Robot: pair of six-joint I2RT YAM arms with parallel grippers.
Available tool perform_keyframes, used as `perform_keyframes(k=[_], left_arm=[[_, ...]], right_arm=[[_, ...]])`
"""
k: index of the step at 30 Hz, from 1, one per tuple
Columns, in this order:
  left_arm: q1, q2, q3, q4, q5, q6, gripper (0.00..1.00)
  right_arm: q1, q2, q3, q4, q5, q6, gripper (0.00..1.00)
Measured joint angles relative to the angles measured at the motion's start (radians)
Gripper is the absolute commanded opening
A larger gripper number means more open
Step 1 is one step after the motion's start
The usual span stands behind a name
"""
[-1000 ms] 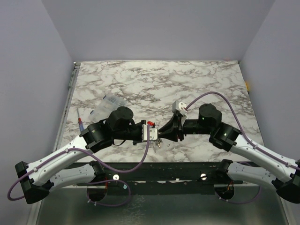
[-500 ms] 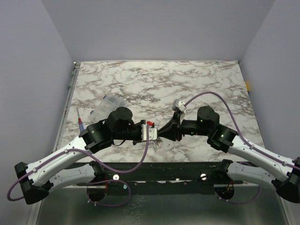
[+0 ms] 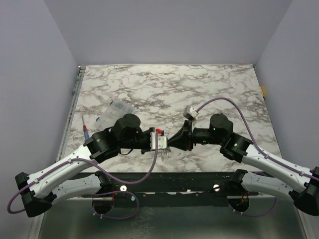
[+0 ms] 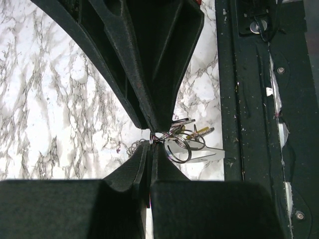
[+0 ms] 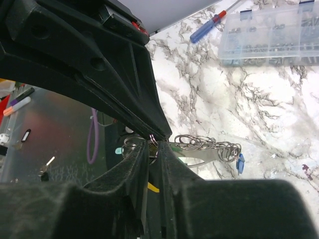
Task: Put the keys on the keyring
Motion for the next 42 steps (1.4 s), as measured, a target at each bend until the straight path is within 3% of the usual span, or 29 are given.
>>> perform_keyframes(k=[7, 20, 33, 36, 42], left_arm=[[-0.002, -0.011, -0.004, 0.000, 0.000, -0.005, 0.00], [-0.005, -0.076, -0.053, 0.074, -0.003, -0.049, 0.00], [-0.002, -0.211, -0.204, 0.399, -0.045, -0.195, 0.00], [-0.003, -0.223, -0.235, 0.441, -0.045, -0.220, 0.00], [-0.002, -0.241, -0.258, 0.478, -0.040, -0.230, 0.00]], right_arm=[[0.000, -0.004, -0.017, 0.023, -0.009, 0.010, 0.01], [0.000, -0.053, -0.066, 0.082, -0.021, 0.005, 0.01], [0.000, -0.084, -0.153, 0.175, -0.008, 0.060, 0.01], [0.000, -0.103, -0.153, 0.182, 0.008, 0.066, 0.06], [0.000, -0.210, -0.134, 0.119, 0.124, 0.038, 0.31]])
